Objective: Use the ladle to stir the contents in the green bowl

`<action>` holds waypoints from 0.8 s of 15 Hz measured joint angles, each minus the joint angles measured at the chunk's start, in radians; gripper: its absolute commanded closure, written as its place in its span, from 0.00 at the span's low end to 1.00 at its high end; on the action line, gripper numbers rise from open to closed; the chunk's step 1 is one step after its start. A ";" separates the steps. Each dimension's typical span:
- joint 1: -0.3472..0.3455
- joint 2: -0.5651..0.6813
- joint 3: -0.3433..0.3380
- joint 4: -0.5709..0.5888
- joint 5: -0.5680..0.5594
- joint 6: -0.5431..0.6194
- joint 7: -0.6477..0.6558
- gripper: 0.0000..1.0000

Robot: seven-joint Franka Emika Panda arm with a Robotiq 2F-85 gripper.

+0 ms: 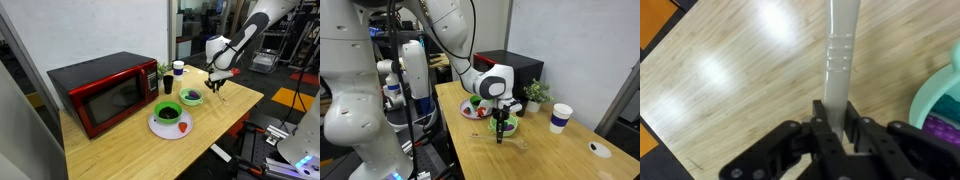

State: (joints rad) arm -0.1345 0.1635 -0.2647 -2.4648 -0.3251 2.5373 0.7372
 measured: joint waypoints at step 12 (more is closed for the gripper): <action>0.000 0.077 -0.031 -0.051 0.090 0.128 -0.046 0.94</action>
State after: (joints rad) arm -0.1349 0.2404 -0.2962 -2.5157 -0.2352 2.6655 0.6913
